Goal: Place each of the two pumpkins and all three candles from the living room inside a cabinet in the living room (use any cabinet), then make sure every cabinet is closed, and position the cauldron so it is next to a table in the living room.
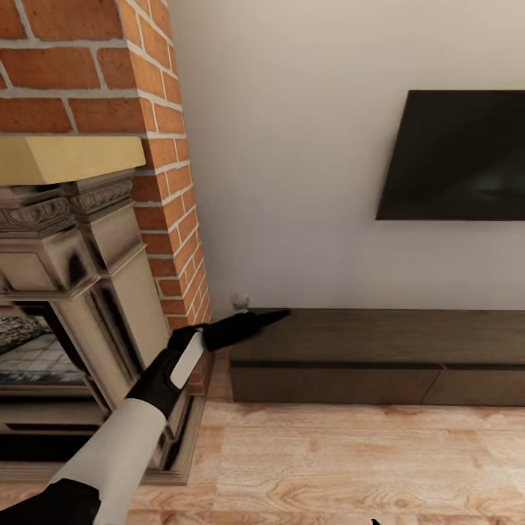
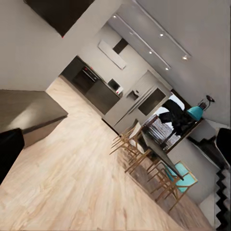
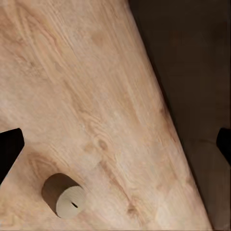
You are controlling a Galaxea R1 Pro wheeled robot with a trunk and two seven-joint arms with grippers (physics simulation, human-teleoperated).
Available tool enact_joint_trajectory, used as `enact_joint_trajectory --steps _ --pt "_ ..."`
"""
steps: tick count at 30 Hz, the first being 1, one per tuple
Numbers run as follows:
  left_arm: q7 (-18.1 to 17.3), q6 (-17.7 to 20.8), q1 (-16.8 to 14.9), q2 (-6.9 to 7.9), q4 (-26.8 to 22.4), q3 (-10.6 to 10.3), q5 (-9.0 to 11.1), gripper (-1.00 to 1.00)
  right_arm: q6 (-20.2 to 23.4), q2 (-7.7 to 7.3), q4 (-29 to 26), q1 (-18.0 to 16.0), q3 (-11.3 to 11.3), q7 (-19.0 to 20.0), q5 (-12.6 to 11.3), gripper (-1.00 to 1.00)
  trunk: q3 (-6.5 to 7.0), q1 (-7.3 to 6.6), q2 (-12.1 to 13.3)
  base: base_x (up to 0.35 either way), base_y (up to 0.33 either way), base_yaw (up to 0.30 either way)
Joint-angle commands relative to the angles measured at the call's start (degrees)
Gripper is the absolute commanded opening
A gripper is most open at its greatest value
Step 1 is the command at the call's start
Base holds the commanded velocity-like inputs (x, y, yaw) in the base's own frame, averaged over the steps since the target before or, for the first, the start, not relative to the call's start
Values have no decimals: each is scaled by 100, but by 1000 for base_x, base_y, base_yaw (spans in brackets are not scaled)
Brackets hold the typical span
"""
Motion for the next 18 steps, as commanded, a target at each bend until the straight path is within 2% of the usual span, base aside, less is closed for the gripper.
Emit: enact_joint_trajectory --steps 1,3,4,6,8,9,10,13,14,18 --pt "-28 -1 -1 17 -5 0 107 100 -2 0 -69 -1 -1 -243 429 100 0 0 0 0 0 0" --pt "-51 4 -3 31 1 -14 223 100 -3 -1 -159 -9 -1 -581 1162 100 0 0 0 0 0 0" --pt "-52 7 -3 26 -6 -20 238 100 -4 -1 -176 -10 -1 -645 1319 100 0 0 0 0 0 0" --pt "-55 37 -3 1 -36 -33 277 100 -8 -1 -220 -55 -1 -870 1835 100 0 0 0 0 0 0" --pt "-56 137 0 -15 -48 -34 297 100 -12 -2 -229 -150 -1 -1031 2103 100 0 0 0 0 0 0" --pt "-60 311 2 -20 -54 -30 311 100 -13 -3 -225 -276 -1 -1174 2272 100 0 0 0 0 0 0" --pt "-66 484 5 -11 -64 -24 320 100 -8 -2 -183 -547 -1 -1267 2376 100 0 0 0 0 0 0" --pt "-78 619 17 16 -124 -13 330 100 -1 -2 -16 -963 -1 -1329 2455 100 0 0 0 0 0 0" --pt "-118 663 64 35 -386 -19 334 100 2 -2 266 -1321 -1 -1365 2467 100 0 0 0 0 0 0" --pt "-191 653 121 49 -485 -22 328 100 -2 -2 385 -1440 7 -1374 2487 100 0 0 0 0 0 0"
